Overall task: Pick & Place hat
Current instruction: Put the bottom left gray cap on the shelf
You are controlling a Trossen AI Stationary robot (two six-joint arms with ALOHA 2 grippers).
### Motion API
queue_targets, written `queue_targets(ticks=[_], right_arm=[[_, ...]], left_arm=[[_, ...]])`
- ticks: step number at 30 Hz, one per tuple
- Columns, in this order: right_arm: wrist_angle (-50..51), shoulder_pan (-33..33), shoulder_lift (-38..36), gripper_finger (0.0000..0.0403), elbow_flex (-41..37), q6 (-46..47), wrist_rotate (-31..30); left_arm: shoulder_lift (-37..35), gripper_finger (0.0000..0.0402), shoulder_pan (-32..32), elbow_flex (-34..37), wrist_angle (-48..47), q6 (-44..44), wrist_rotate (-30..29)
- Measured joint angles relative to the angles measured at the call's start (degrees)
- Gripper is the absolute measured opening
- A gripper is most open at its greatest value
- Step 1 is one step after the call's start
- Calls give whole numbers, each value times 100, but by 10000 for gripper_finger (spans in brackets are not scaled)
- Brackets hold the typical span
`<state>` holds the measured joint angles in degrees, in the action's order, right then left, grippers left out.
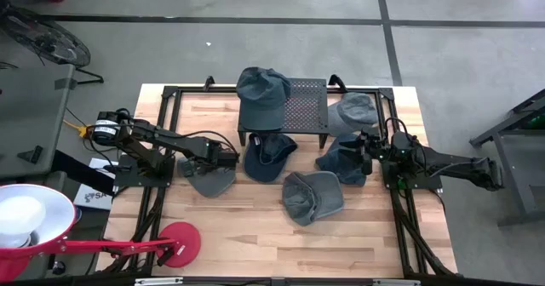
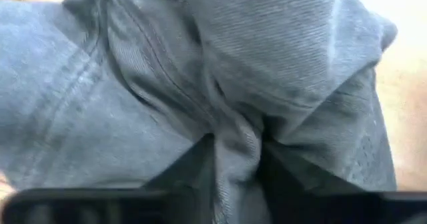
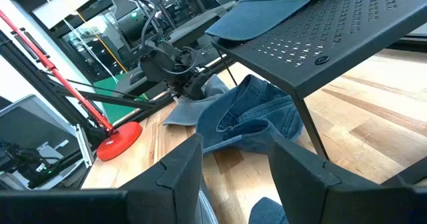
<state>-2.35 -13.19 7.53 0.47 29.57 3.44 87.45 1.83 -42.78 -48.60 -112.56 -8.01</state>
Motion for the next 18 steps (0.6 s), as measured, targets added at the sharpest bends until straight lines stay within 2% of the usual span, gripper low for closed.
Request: queue_targets(ticks=[3, 4, 8, 12, 18], right_arm=[[0, 0, 0, 162, 0, 2, 0], [0, 0, 0, 162, 0, 2, 0], [0, -1, 0, 161, 0, 2, 0], [0, 0, 0, 162, 0, 0, 0], [0, 0, 0, 161, 0, -7, 0]], left_arm=[[3, 26, 2, -4, 4, 304, 46], [3, 17, 3, -20, -5, 400, 51], [14, 23, 4, -86, -191, 699, 240], [36, 11, 136, -291, -627, 964, 421], [34, 11, 415, -870, -1167, 1454, 133]])
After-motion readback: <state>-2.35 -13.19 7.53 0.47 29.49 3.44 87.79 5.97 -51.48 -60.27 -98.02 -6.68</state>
